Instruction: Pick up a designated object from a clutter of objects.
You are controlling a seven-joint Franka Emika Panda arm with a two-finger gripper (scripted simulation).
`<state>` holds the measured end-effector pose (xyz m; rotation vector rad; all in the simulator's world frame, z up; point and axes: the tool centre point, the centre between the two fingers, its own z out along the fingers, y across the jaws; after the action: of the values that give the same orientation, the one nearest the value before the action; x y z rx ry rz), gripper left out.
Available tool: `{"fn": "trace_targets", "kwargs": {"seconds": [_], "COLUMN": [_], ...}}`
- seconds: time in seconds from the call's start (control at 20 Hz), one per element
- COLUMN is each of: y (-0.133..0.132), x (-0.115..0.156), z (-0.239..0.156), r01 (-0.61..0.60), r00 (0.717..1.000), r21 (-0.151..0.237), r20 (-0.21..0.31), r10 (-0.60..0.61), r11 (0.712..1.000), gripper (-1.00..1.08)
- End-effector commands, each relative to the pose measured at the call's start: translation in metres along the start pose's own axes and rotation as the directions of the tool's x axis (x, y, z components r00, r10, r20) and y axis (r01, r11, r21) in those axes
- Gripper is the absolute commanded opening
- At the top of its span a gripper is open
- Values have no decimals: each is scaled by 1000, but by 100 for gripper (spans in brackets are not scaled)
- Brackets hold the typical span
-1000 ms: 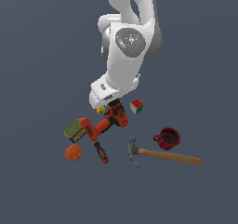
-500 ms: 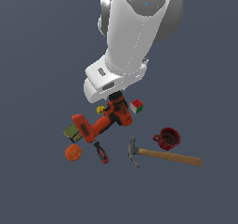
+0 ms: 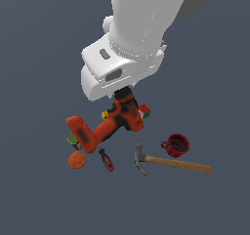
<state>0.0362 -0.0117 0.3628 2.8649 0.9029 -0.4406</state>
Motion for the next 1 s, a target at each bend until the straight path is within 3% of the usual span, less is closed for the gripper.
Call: {"fn": "trace_targets", "kwargs": {"seconds": [0.0, 0.45, 0.95], "y": [4, 13, 18], "x": [1, 8, 12], "z": [-19, -62, -83], "r01": [-2, -2, -2], "r00": [1000, 1000, 1000], "r21": [-5, -6, -7], "r20": [-6, -5, -4], "r10": [2, 2, 2], "r11": [1000, 1000, 1000], "gripper": [-100, -100, -100]}}
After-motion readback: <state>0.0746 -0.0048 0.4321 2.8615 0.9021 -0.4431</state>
